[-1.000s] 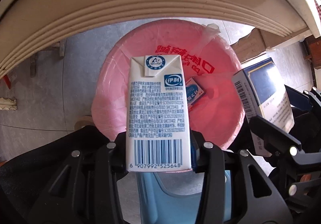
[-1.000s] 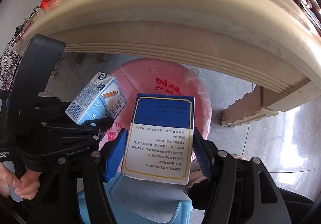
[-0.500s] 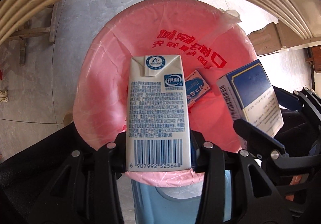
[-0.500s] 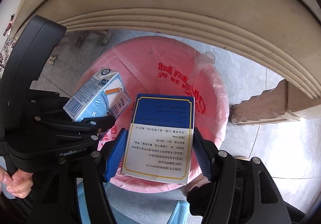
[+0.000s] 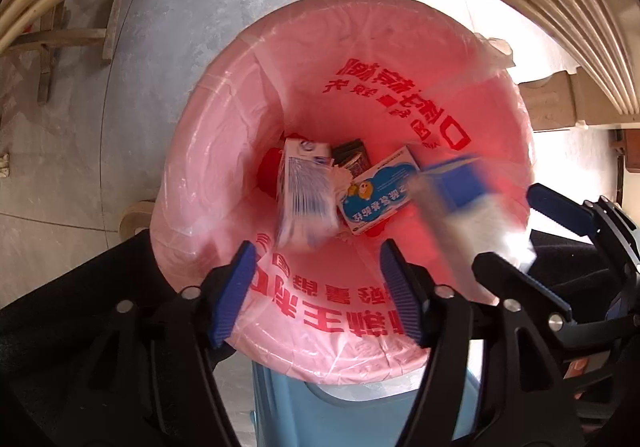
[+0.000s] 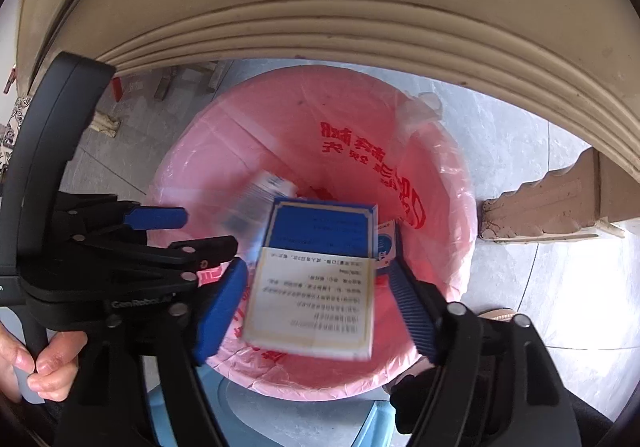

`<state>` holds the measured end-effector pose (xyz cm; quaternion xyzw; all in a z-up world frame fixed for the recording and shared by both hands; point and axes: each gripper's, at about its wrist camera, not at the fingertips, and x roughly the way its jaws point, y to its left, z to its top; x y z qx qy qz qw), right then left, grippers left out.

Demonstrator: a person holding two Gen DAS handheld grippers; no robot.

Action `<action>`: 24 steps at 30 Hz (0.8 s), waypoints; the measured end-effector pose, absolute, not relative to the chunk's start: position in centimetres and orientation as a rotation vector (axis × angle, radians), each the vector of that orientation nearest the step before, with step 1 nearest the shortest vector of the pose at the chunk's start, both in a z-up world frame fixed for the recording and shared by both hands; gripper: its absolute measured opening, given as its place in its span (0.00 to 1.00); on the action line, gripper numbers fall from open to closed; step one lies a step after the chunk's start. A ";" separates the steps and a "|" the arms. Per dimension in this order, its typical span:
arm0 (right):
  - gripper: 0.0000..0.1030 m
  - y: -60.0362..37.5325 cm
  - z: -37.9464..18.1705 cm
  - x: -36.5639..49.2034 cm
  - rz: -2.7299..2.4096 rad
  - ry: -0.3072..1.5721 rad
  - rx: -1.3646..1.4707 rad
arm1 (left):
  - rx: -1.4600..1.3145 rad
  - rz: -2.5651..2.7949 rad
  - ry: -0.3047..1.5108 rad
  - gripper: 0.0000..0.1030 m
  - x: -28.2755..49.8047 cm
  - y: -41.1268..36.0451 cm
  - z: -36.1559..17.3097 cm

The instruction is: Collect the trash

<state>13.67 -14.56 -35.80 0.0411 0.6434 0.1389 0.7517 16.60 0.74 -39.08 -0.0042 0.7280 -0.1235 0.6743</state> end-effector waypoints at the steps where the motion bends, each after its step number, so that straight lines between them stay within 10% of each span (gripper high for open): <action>1: 0.73 -14.5 -35.8 13.7 0.304 1.408 0.092 | -0.003 -0.275 1.636 0.64 16.6 0.7 -39.1; 24: 0.86 -16.2 -29.3 9.8 0.003 1.314 0.043 | 0.133 -0.181 1.361 0.68 13.4 -0.7 -31.8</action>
